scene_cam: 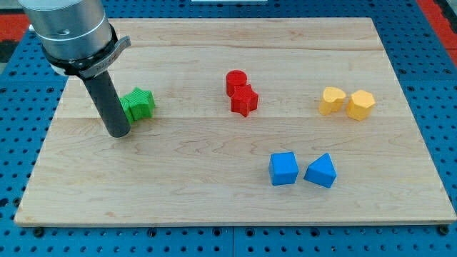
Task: Push the green blocks slightly to the right
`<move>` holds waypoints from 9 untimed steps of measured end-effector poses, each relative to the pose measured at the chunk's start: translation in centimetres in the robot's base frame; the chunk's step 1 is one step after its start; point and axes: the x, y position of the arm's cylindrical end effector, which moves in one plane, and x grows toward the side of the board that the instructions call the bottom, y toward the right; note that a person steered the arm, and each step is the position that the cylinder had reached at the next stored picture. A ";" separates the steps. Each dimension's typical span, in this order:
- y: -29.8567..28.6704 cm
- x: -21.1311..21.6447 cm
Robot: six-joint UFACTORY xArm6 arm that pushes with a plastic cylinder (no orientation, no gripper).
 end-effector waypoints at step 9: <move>-0.6 1.1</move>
